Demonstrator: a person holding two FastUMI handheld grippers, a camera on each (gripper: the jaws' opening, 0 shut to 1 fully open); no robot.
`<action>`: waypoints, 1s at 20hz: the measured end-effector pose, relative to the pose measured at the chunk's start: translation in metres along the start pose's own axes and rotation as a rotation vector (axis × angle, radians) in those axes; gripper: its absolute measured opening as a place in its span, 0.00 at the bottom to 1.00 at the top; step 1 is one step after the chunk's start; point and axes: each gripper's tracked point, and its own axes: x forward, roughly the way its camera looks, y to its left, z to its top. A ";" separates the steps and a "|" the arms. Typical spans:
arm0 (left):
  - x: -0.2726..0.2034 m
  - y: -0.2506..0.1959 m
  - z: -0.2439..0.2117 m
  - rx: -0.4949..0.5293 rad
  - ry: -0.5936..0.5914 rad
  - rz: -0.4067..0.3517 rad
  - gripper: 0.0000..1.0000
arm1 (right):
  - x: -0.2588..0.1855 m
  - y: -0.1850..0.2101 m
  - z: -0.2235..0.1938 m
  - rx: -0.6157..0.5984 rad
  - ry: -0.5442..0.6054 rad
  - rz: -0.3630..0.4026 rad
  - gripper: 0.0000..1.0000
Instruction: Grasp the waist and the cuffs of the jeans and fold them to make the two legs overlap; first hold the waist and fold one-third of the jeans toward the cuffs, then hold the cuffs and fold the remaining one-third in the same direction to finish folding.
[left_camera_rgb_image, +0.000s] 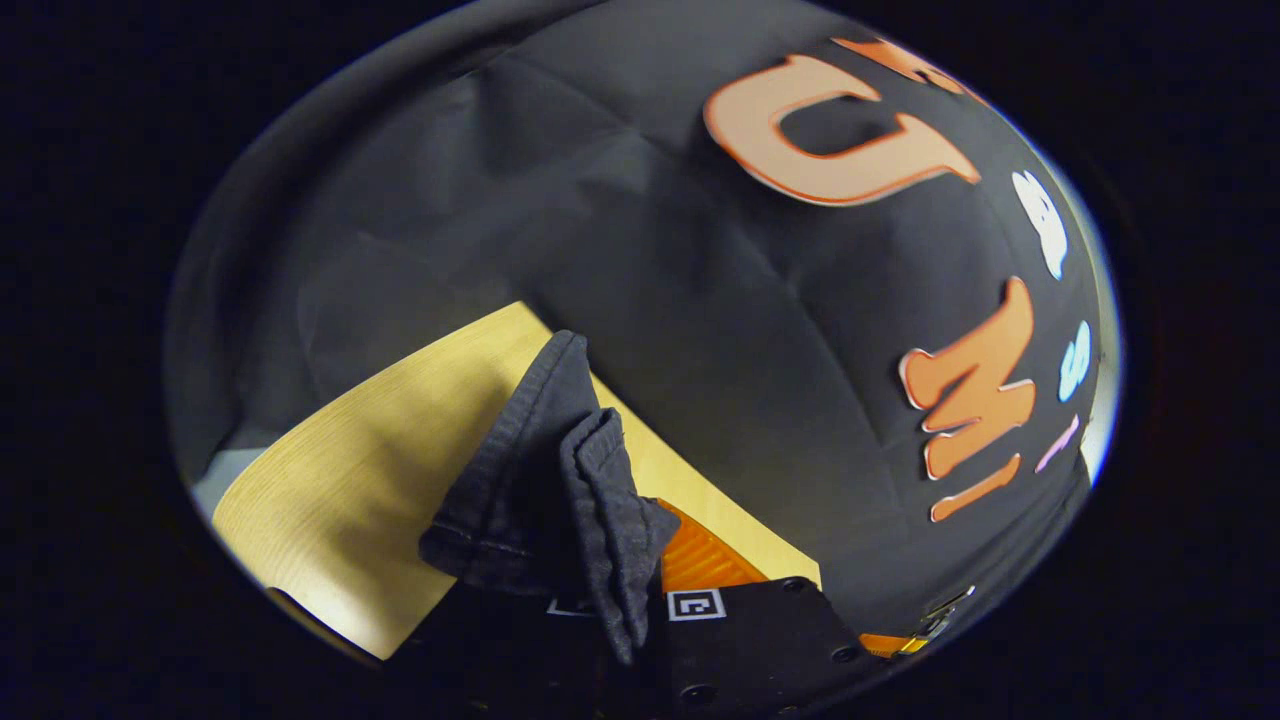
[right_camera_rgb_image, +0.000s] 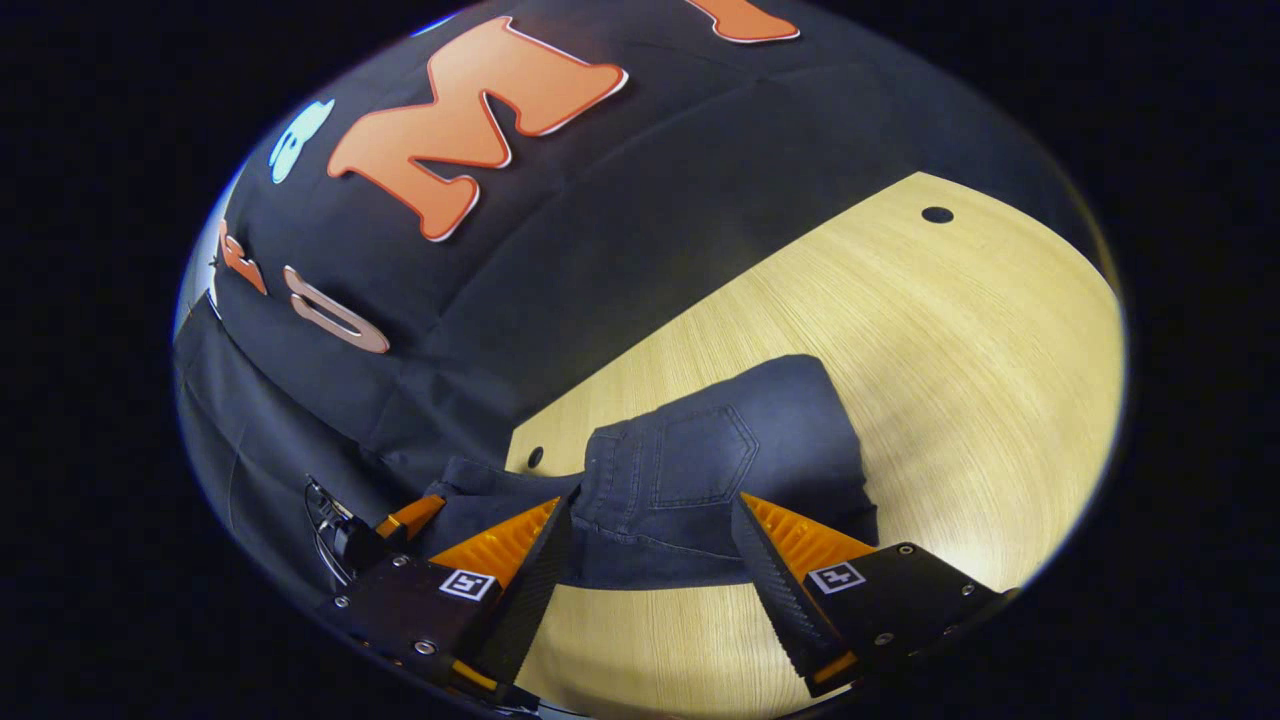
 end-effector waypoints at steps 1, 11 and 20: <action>0.001 -0.023 -0.003 0.041 -0.003 -0.006 0.05 | -0.006 -0.003 0.005 -0.001 -0.009 0.010 0.98; 0.015 -0.175 -0.086 0.361 0.028 0.061 0.05 | -0.075 -0.070 0.060 -0.024 -0.072 0.027 0.97; 0.086 -0.243 -0.266 0.585 0.230 0.149 0.05 | -0.141 -0.169 0.080 0.050 -0.104 -0.057 0.98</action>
